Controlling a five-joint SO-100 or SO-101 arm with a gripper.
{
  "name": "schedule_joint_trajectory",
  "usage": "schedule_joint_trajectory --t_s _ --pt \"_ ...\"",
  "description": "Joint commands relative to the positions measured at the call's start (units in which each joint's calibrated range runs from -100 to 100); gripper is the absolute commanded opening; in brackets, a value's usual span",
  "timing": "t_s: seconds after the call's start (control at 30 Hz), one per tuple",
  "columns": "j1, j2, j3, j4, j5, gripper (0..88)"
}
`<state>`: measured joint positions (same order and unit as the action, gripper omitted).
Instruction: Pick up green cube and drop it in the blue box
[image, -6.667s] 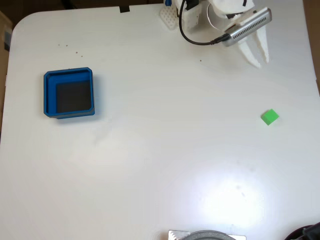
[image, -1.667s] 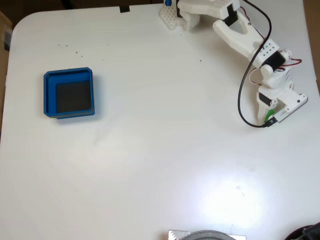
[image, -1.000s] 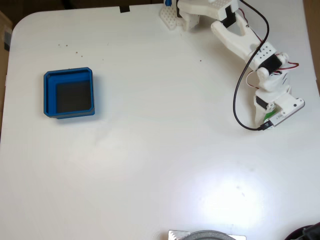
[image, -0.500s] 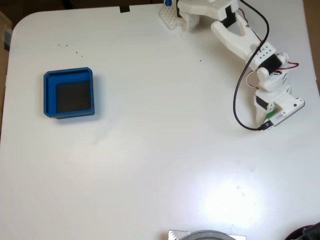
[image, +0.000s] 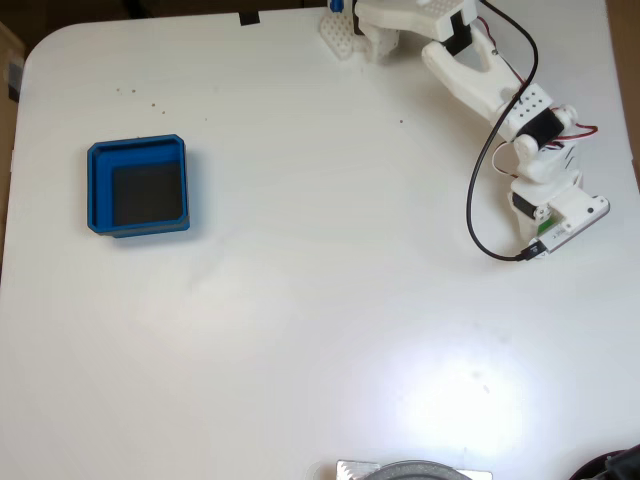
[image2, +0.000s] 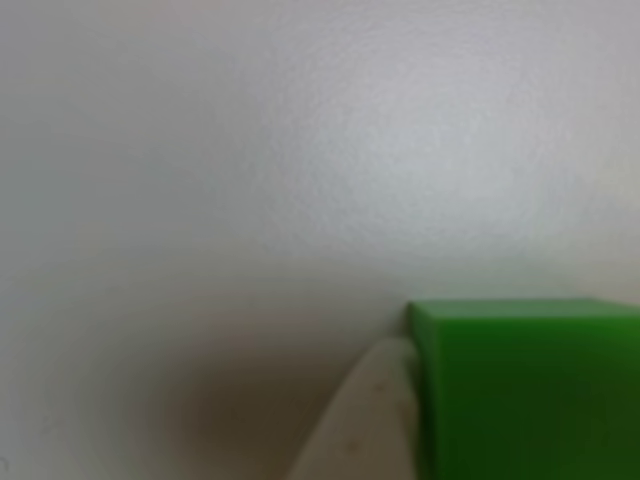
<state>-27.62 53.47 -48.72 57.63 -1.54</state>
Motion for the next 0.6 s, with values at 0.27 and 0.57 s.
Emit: schedule_joint_trajectory --t_s 0.27,0.57 --pt "0.5 -12.8 -3.4 12.5 0.1 1.0" --pt "0.1 -20.2 -3.3 19.4 0.1 1.0"
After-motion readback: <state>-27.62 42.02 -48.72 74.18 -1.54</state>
